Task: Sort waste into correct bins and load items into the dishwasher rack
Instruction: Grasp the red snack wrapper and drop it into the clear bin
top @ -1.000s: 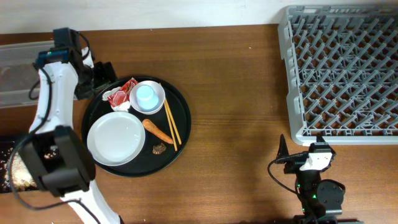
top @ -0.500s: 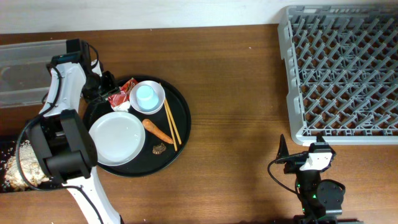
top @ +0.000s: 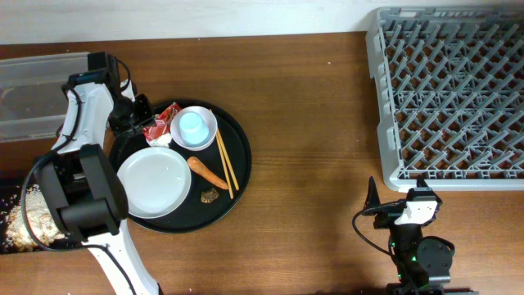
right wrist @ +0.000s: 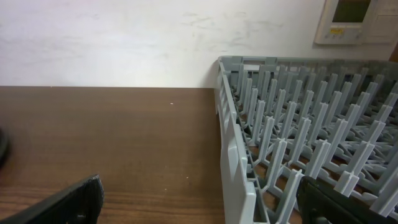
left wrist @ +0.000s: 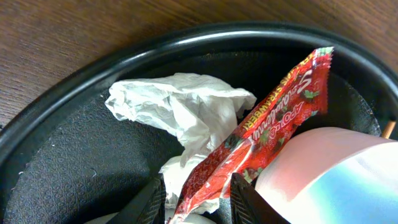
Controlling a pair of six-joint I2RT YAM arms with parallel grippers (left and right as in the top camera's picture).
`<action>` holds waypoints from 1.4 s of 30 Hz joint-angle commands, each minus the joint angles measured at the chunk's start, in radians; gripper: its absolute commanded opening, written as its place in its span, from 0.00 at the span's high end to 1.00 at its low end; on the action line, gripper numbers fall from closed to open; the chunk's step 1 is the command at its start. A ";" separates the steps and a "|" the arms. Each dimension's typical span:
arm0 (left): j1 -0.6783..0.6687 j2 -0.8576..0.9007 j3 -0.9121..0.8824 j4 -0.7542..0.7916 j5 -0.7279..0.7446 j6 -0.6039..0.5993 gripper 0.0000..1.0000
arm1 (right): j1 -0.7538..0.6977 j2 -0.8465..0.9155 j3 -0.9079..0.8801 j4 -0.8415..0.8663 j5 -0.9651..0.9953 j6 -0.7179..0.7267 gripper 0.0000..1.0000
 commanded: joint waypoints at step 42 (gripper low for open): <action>0.294 -0.146 0.097 0.263 -0.241 -0.228 0.99 | -0.006 -0.006 -0.005 -0.006 0.011 -0.003 0.02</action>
